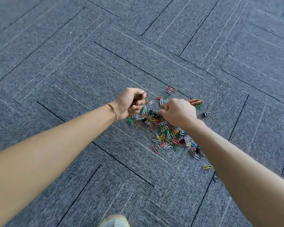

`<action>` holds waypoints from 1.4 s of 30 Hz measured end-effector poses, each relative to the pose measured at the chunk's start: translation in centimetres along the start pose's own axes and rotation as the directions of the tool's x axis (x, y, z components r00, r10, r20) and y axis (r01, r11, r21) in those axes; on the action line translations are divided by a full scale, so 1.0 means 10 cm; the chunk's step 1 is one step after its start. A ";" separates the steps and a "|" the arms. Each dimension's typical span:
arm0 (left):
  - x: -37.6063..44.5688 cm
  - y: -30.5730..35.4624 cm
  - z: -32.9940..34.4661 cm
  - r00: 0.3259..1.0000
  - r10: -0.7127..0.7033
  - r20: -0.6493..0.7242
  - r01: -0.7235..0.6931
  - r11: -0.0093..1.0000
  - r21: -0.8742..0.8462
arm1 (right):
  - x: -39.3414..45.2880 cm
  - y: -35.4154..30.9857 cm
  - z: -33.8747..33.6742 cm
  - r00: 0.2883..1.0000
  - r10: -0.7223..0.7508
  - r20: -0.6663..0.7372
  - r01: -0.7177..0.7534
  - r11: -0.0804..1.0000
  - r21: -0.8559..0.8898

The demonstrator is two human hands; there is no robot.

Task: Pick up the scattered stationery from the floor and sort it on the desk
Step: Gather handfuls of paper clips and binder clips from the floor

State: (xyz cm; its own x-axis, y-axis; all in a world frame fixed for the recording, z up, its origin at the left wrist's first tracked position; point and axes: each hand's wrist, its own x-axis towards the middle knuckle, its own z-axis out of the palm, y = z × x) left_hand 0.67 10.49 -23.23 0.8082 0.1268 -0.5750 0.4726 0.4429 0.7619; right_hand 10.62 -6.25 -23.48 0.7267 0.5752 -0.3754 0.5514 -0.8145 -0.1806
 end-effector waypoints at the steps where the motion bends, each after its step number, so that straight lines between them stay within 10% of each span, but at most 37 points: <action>1: 0.00 -0.01 -0.03 1.000 -0.005 -0.001 0.005 1.000 0.002 | 0.00 -0.02 -0.01 1.000 -0.004 -0.005 0.003 1.000 -0.018; 7: -0.02 -0.02 -0.08 0.998 0.007 -0.063 0.005 0.983 0.185 | 0.08 0.06 0.01 0.998 0.033 0.060 -0.051 0.943 0.330; 10: -0.03 -0.01 -0.06 0.999 -0.042 -0.006 0.043 0.996 0.078 | 0.04 0.19 -0.04 0.971 -0.101 0.219 -0.144 0.482 0.864; 13: -0.01 0.01 -0.02 0.998 -0.063 -0.003 0.063 0.996 0.059 | -0.03 0.24 -0.09 0.900 -0.355 0.253 -0.258 0.033 0.966; 18: 0.06 0.02 0.04 0.997 -0.053 -0.053 0.066 0.953 0.297 | -0.05 0.19 -0.11 0.899 -0.368 0.237 -0.340 -0.248 0.907; 24: 0.08 0.01 0.13 0.999 0.018 -0.041 0.002 0.900 0.435 | -0.07 0.28 -0.01 0.946 -0.173 0.273 -0.265 0.066 0.962; 29: 0.08 -0.09 0.14 0.953 0.303 0.012 -0.094 0.257 0.962 | -0.09 0.30 0.00 0.965 -0.125 0.231 -0.204 0.202 0.958; 32: 0.08 -0.15 0.14 0.936 0.347 0.058 -0.096 0.092 0.991 | -0.10 0.26 -0.02 0.980 -0.041 0.193 -0.158 0.423 0.892; 39: 0.13 -0.22 0.14 0.926 0.376 0.035 -0.065 0.066 0.996 | -0.05 0.16 0.14 0.998 -0.021 -0.058 0.045 0.893 0.448; 42: 0.12 -0.20 0.11 0.941 0.340 -0.008 -0.080 0.245 0.966 | -0.04 0.12 0.20 0.992 -0.043 -0.119 0.080 0.941 0.329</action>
State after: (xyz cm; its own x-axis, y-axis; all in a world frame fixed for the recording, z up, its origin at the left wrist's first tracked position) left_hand 1.07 8.83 -25.12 0.9178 0.2770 -0.2846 0.3905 -0.7594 0.5204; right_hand 10.17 -7.66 -25.36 0.7463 0.6143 -0.2563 0.4422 -0.7454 -0.4988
